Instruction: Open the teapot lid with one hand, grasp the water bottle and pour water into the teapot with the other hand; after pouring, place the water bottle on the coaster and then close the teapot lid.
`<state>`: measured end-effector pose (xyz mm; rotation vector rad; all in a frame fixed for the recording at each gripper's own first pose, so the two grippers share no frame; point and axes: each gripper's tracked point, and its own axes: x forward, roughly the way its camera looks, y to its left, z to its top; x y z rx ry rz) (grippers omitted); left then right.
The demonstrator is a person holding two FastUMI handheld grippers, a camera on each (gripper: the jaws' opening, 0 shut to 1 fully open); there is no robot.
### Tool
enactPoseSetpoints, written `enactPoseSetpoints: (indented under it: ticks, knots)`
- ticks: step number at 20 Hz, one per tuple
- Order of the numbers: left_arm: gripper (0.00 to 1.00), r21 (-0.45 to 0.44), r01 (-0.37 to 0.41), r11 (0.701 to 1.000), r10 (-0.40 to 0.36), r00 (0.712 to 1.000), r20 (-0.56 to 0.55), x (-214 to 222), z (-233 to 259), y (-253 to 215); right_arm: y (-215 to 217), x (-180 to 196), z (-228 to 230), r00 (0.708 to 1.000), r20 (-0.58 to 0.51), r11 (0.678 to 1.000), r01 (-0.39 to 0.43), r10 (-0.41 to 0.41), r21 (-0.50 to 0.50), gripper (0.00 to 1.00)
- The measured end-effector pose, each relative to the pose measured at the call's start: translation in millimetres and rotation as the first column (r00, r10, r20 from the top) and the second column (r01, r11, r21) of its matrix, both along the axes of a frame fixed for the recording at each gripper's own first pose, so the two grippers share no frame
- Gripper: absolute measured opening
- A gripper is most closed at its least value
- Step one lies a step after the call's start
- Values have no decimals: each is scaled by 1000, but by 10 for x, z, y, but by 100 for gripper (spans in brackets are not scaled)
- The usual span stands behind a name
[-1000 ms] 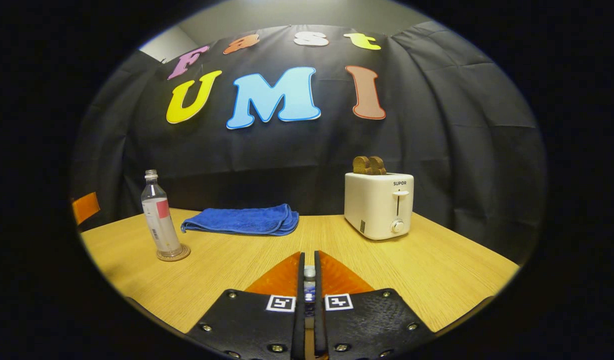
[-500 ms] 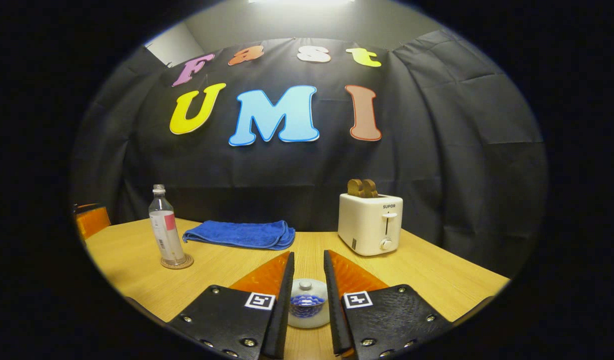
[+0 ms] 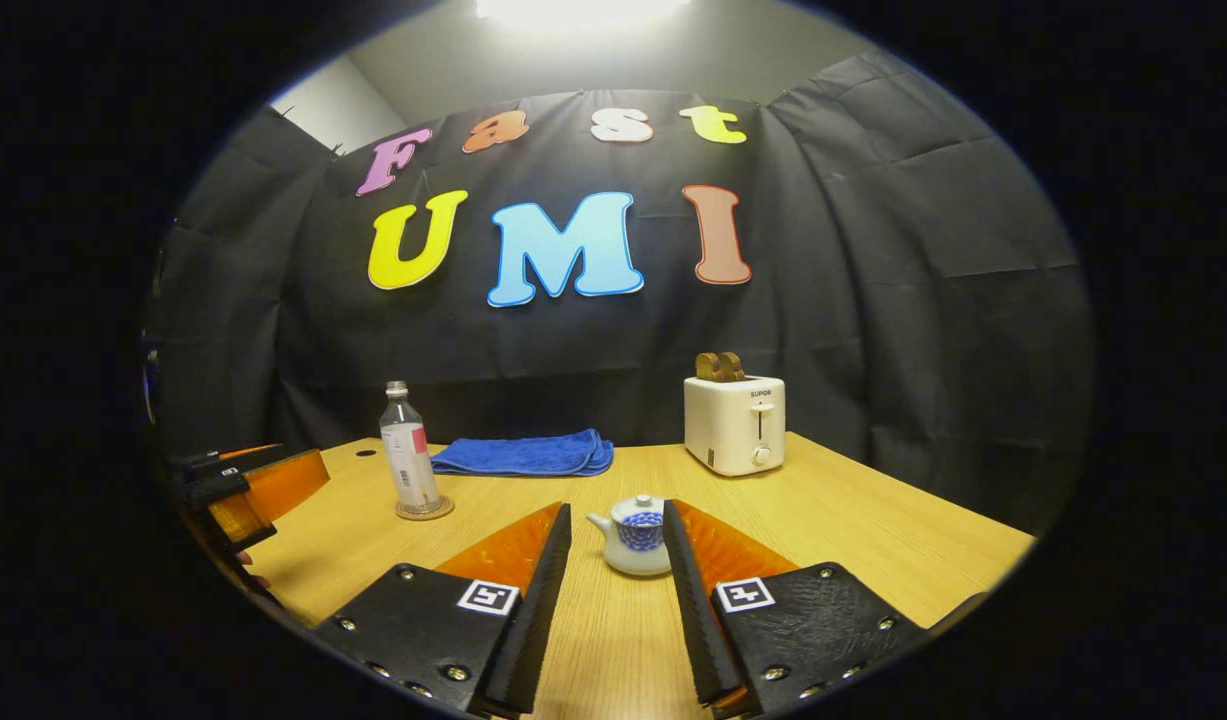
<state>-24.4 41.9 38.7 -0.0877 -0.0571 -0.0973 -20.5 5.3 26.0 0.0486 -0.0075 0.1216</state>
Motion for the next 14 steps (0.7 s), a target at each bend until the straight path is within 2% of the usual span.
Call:
enactPoseSetpoints:
  ticks: [4,8,11,14]
  knots:
    - [99,-13,34,999,-35,999,-38,-45,-193,-221,45,-69,-109,1000,1,1000,11,-11,7,57]
    - [99,-28,20,999,-20,999,-31,-70,-208,-325,119,-51,-133,1000,16,1000,4,-4,-25,57]
    - [99,12,3,1000,-3,1000,-2,-63,-208,-411,161,-26,-169,1000,14,1000,-1,1,-22,57]
    - [99,21,19,1000,-19,1000,-9,-47,-253,-537,215,15,-269,1000,-6,1000,-4,4,-27,57]
